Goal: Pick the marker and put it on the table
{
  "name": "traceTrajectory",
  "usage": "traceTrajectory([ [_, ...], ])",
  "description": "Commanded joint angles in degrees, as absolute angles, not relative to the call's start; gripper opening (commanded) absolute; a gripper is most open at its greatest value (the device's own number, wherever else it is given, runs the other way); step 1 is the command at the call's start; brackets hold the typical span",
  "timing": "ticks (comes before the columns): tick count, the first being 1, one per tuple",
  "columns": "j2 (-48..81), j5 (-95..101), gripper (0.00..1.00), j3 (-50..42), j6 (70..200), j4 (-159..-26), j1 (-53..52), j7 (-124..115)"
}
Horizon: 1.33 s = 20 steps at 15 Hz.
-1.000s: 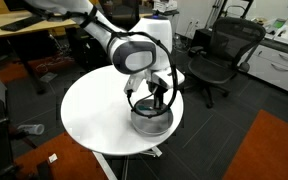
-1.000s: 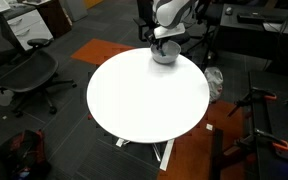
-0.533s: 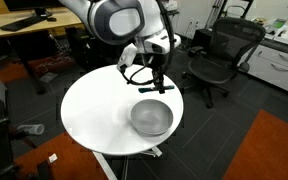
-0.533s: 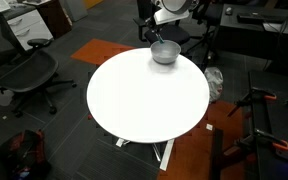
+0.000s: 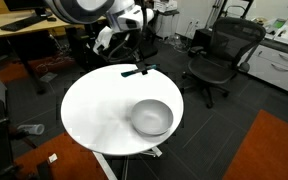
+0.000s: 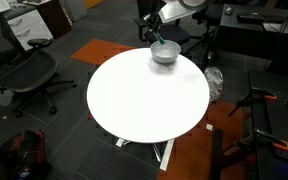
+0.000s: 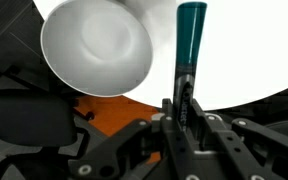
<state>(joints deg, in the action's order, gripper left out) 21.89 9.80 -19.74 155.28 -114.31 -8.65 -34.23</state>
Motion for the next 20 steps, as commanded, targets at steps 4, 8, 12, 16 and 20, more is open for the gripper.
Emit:
traceTrajectory([
  [4, 18.6, 12.2, 0.05, -16.5, 156.6, -119.5, -9.7, -37.0],
  [8, 20.3, 10.2, 0.05, -11.1, 156.2, -120.5, -9.2, -32.9],
  [12, 23.3, 8.5, 0.05, -6.0, 156.6, -120.3, -9.4, -28.2],
  [16, 26.3, 6.4, 0.05, -2.6, 156.2, -119.4, -9.7, -23.0],
  [20, 29.4, 4.8, 0.05, -0.6, 157.7, -118.3, -9.9, -19.0],
])
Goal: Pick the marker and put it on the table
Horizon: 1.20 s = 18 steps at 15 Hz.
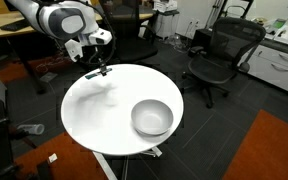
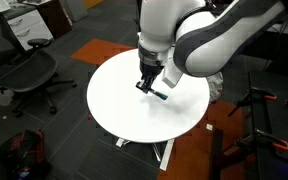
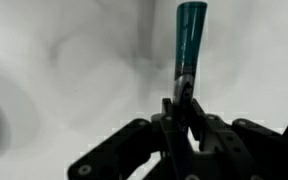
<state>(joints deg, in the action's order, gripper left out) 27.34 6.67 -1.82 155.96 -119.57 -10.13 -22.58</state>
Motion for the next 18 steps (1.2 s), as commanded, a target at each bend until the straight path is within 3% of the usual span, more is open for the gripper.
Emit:
traceTrajectory([
  [1, 30.1, 4.7, 0.05, -0.4, 158.1, -118.1, -10.2, -18.6],
  [18, 36.6, 5.0, 0.05, -1.6, 161.0, -115.7, -16.2, -20.2],
])
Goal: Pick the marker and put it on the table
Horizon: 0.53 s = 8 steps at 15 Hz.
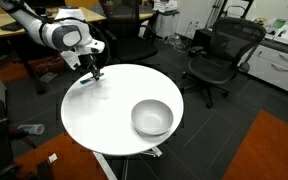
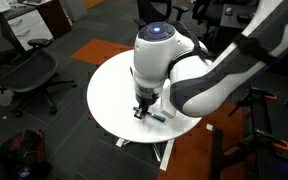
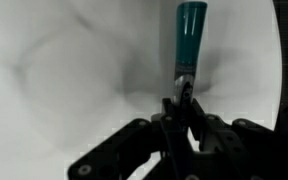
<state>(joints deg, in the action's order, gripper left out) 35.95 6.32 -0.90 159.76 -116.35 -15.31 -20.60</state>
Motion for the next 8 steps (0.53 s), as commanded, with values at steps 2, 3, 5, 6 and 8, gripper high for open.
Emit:
traceTrajectory([
  [2, 36.8, 4.9, 0.05, -1.6, 161.2, -115.4, -16.0, -20.1],
  [3, 36.8, 4.8, 0.05, -1.5, 161.2, -115.4, -15.9, -20.0],
  [5, 36.8, 4.6, 0.46, -1.4, 161.0, -115.3, -15.6, -19.7],
  [6, 36.8, 4.7, 0.51, -1.7, 161.3, -115.3, -15.8, -19.8],
  [8, 36.4, 4.7, 0.67, -1.9, 161.5, -115.2, -15.9, -20.0],
])
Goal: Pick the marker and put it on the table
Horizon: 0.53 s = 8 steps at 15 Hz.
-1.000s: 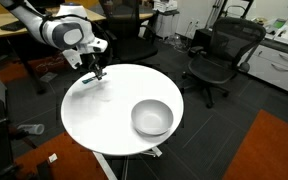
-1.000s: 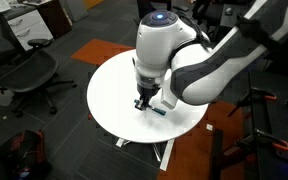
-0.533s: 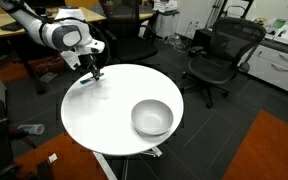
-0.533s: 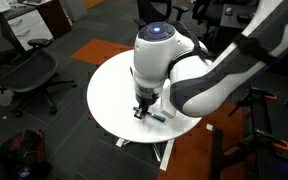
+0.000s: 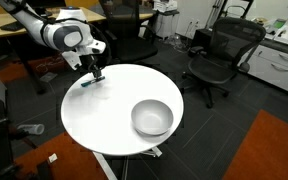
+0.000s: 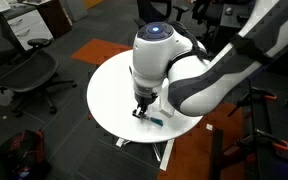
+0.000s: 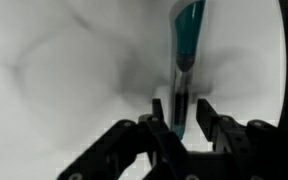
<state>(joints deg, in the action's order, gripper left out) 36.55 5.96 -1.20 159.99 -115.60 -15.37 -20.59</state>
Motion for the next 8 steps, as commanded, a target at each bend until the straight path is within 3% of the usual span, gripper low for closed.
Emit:
traceTrajectory([
  [1, 36.2, 4.5, 0.73, -1.9, 161.4, -115.1, -15.9, -20.1],
  [4, 35.2, 3.7, 0.98, -1.3, 161.0, -115.0, -15.4, -19.8],
  [8, 33.9, 2.5, 1.00, -0.7, 160.7, -115.0, -14.8, -19.4],
])
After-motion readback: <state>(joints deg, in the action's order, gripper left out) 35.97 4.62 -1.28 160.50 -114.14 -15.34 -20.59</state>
